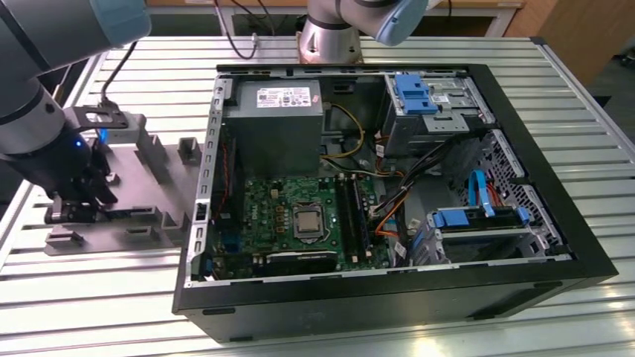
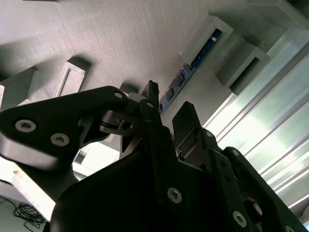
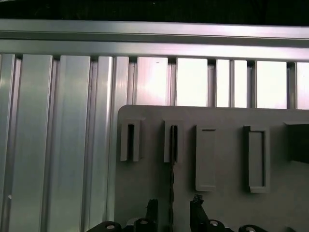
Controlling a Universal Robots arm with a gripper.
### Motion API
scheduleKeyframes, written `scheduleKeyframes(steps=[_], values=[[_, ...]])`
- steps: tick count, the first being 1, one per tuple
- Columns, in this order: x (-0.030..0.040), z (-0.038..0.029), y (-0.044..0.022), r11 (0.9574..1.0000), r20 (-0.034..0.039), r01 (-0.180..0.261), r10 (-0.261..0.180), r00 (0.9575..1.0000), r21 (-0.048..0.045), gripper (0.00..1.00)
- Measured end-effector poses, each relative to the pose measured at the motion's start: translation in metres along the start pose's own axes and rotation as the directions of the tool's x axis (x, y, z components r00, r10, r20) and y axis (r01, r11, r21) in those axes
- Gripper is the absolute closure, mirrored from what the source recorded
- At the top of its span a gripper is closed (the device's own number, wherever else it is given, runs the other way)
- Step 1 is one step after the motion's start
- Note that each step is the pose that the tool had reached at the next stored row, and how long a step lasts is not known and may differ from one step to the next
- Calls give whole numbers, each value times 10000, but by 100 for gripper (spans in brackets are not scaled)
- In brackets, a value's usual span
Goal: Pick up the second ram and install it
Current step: 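Pick up the second ram and move it above second insertion slot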
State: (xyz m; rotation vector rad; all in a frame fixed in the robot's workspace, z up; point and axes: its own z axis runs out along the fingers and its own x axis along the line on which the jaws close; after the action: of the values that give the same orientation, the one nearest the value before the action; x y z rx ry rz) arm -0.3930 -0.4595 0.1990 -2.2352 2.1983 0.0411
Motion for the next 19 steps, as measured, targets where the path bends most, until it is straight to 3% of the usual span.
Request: scheduleKeyframes(steps=[5,7,8,11,19], values=[[4,54,11,10000,1,0,0,10000,1,60],[5,73,17,10000,1,-1,1,10000,2,62],[6,83,20,10000,2,0,0,10000,2,69],[9,106,38,10000,2,-1,1,10000,2,69],[10,124,96,10000,3,-1,1,10000,0,69]])
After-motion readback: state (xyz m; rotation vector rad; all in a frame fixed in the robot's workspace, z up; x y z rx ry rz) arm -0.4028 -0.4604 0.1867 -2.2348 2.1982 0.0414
